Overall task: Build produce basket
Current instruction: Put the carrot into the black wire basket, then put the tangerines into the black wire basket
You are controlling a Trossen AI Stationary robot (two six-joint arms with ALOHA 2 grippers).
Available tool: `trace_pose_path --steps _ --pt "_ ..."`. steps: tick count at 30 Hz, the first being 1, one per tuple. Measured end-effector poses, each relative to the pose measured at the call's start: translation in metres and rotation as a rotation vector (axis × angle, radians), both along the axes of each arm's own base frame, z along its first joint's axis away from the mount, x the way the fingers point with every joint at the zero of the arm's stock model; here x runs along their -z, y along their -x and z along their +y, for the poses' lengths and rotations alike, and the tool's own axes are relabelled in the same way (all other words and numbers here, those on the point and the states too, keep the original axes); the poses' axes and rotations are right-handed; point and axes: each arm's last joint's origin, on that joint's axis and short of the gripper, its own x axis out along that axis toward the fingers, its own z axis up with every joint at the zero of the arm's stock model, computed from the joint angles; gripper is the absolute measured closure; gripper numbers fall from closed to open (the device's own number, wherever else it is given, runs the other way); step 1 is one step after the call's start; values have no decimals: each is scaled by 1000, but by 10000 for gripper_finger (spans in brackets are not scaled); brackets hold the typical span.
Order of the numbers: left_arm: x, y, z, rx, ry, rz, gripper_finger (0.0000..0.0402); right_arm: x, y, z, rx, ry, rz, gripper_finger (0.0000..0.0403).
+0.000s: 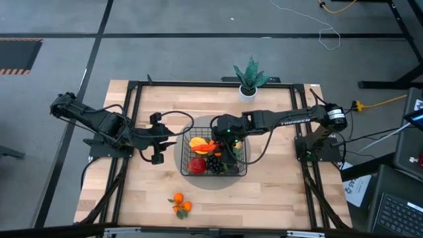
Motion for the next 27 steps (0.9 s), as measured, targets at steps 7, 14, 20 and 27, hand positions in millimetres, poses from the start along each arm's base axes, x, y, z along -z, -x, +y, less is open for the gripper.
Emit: trace_pose_path --steps 7,14,20,27 --pt "0 0 0 0 0 1 277 -2 -2 6 -14 6 -30 231" --pt "0 0 0 0 0 0 277 -2 -1 10 4 -19 -18 216" --pt "0 0 0 -11 17 -4 277 -2 -1 10 110 -113 19 216" --pt "0 0 0 -48 70 -18 277 -19 13 8 70 -64 148 228"
